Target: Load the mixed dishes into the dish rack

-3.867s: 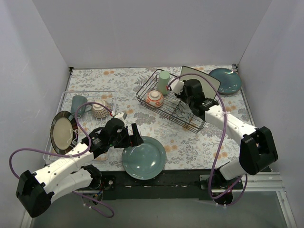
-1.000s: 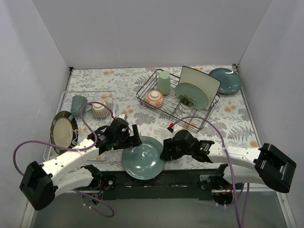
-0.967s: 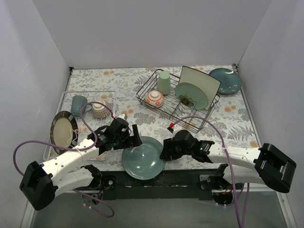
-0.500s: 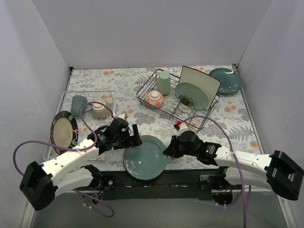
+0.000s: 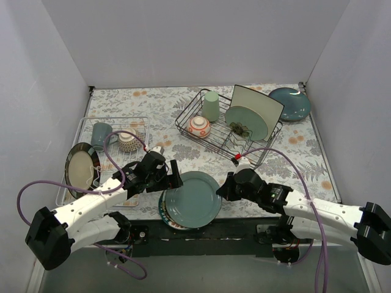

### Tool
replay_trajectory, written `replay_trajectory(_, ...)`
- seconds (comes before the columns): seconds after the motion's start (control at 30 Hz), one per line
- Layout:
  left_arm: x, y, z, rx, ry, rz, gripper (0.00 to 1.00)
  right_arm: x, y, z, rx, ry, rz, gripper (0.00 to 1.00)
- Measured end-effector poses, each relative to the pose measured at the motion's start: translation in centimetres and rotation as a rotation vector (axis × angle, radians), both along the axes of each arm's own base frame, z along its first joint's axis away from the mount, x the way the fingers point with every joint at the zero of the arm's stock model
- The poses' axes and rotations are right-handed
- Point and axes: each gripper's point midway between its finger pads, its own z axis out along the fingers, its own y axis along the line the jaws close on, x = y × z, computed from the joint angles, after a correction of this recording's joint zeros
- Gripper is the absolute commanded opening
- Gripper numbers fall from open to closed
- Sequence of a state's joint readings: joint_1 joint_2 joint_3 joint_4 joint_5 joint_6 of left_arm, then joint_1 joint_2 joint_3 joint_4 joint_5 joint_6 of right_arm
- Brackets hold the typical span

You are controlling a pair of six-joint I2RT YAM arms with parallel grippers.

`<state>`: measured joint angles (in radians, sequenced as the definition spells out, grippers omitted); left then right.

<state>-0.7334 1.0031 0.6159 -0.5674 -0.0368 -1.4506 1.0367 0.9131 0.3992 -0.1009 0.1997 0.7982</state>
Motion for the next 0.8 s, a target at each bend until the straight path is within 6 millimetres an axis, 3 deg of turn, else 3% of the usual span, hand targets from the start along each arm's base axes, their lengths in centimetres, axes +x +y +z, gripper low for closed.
replay_trajectory(0.23, -0.7, -0.3, -1.5, 0.023, 0.067, -0.033, 0.8, 0.3, -0.8, 0.2, 0.004, 0.001, -0.058, 0.01)
replay_trajectory(0.4, -1.0, -0.7, -1.5, 0.01, 0.078, -0.06, 0.72, 0.4, -1.2, 0.6, 0.011, -0.003, -0.082, 0.01)
replay_trajectory(0.8, -1.4, -1.8, -0.6, -0.049, 0.065, -0.114, 0.71, 0.7, -2.5, 1.4, 0.005, -0.031, -0.129, 0.01)
